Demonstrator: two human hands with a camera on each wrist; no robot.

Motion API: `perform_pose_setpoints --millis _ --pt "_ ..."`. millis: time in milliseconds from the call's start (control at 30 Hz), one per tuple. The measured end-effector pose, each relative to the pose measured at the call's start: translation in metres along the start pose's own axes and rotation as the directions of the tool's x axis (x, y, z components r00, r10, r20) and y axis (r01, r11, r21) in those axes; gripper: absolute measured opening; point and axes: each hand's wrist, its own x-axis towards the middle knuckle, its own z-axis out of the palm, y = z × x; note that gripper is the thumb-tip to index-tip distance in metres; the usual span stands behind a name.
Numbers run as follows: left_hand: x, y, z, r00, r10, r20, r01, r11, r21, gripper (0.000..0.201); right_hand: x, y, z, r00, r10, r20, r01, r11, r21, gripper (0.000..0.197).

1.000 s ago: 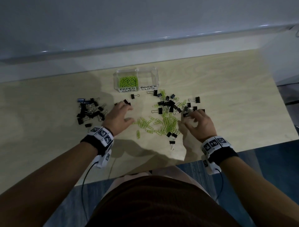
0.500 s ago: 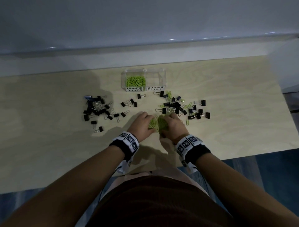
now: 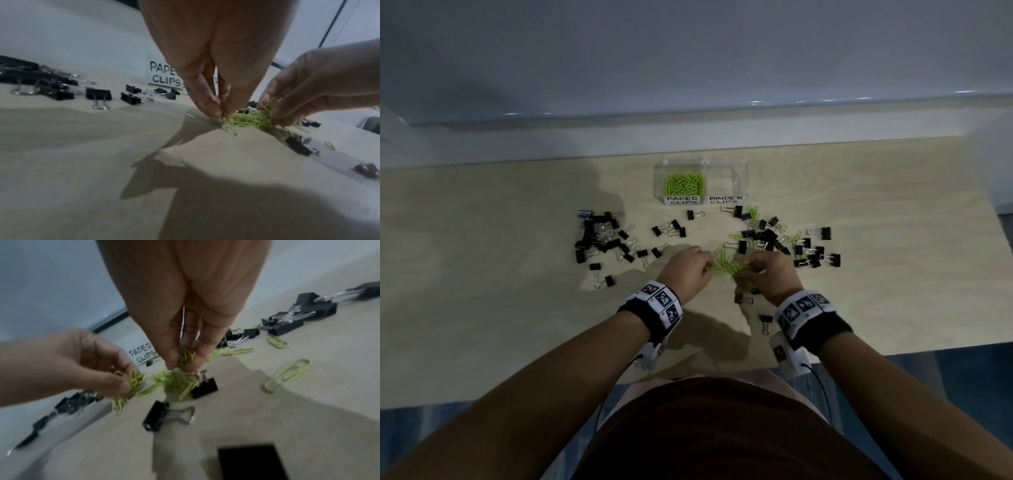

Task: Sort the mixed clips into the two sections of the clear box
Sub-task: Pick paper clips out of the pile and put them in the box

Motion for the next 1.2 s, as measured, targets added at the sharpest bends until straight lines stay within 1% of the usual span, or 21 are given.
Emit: perform_pose_setpoints --millis 100,167,233,333,400,500,567,600,633,667,700,767,833,867,933,967,1000,1033,1100,1167,1200 --pt "0.001 -0.008 -0.009 0.997 -0.051 -0.059 0.041 0.986 -0.161 0.020 0.013 -0.005 -0.010 0.999 0.029 -0.043 -0.025 0.996 0.081 0.012" --pt "0.003 -0.010 -0.017 0.991 -0.098 -0.091 0.066 0.950 -0.305 0.016 0.026 -0.015 -0.018 0.997 0.060 -0.042 -0.052 0.983 0.176 0.015" --pt "0.008 -0.013 -0.028 0.981 -0.144 -0.130 0.079 0.907 -0.414 0.015 0.043 -0.033 -0.026 0.997 0.072 -0.041 -0.060 0.966 0.250 0.015" --pt "0.018 -0.018 -0.051 0.955 -0.224 -0.196 0.088 0.841 -0.534 0.015 0.075 -0.074 -0.033 0.998 0.032 -0.046 -0.016 0.950 0.313 0.013" --pt "0.028 -0.022 -0.068 0.929 -0.281 -0.242 0.082 0.793 -0.604 0.013 0.098 -0.102 -0.032 0.998 -0.008 -0.059 0.024 0.961 0.275 0.010" --pt "0.047 -0.028 -0.095 0.885 -0.328 -0.331 0.059 0.784 -0.618 0.010 0.127 -0.135 -0.024 0.997 -0.052 -0.063 0.061 0.987 0.151 0.012" --pt "0.064 -0.031 -0.107 0.855 -0.355 -0.379 0.074 0.805 -0.589 0.011 0.139 -0.148 -0.017 0.996 -0.081 -0.022 0.082 0.996 0.038 0.015" --pt "0.072 -0.031 -0.111 0.847 -0.359 -0.392 0.095 0.828 -0.553 0.012 0.142 -0.150 -0.015 0.996 -0.090 -0.001 0.090 0.996 -0.024 0.016" --pt "0.079 -0.033 -0.112 0.850 -0.348 -0.395 0.120 0.859 -0.498 0.013 0.143 -0.150 -0.014 0.996 -0.092 0.007 0.092 0.993 -0.069 0.018" --pt "0.086 -0.034 -0.112 0.865 -0.318 -0.389 0.136 0.894 -0.428 0.014 0.141 -0.148 -0.015 0.995 -0.099 -0.006 0.098 0.991 -0.092 0.019" --pt "0.091 -0.035 -0.110 0.889 -0.275 -0.367 0.140 0.925 -0.353 0.014 0.136 -0.143 -0.018 0.993 -0.111 -0.035 0.107 0.990 -0.096 0.020" --pt "0.096 -0.034 -0.105 0.943 -0.168 -0.286 0.117 0.975 -0.189 0.014 0.121 -0.127 -0.027 0.982 -0.159 -0.105 0.151 0.985 -0.078 0.018" --pt "0.096 -0.031 -0.101 0.974 -0.096 -0.207 0.093 0.995 -0.024 0.014 0.102 -0.104 -0.035 0.974 -0.197 -0.112 0.188 0.979 -0.081 0.017" --pt "0.093 -0.029 -0.099 0.977 -0.071 -0.199 0.078 0.997 0.027 0.016 0.091 -0.091 -0.037 0.976 -0.204 -0.081 0.196 0.976 -0.094 0.017" --pt "0.082 -0.025 -0.095 0.969 -0.011 -0.246 0.030 0.997 0.077 0.022 0.070 -0.063 -0.036 0.981 -0.192 0.018 0.193 0.971 -0.140 0.018" --pt "0.072 -0.023 -0.092 0.962 0.027 -0.272 -0.004 0.996 0.088 0.025 0.058 -0.051 -0.032 0.978 -0.198 0.070 0.207 0.962 -0.177 0.018" --pt "0.061 -0.023 -0.087 0.961 0.064 -0.268 -0.041 0.995 0.091 0.027 0.048 -0.041 -0.026 0.968 -0.226 0.112 0.246 0.947 -0.209 0.017" --pt "0.049 -0.023 -0.080 0.970 0.095 -0.225 -0.079 0.994 0.076 0.029 0.038 -0.032 -0.018 0.951 -0.275 0.142 0.301 0.926 -0.226 0.016" --pt "0.023 -0.026 -0.059 0.991 0.128 -0.031 -0.128 0.992 0.014 0.039 0.021 -0.020 0.000 0.922 -0.346 0.174 0.380 0.897 -0.225 0.013" --pt "0.004 -0.034 -0.038 0.974 0.149 0.169 -0.154 0.988 0.015 0.057 0.010 -0.013 0.017 0.911 -0.377 0.168 0.409 0.882 -0.235 0.024" --pt "-0.002 -0.037 -0.029 0.962 0.149 0.229 -0.160 0.987 0.030 0.066 0.006 -0.011 0.025 0.911 -0.386 0.147 0.412 0.879 -0.240 0.029"
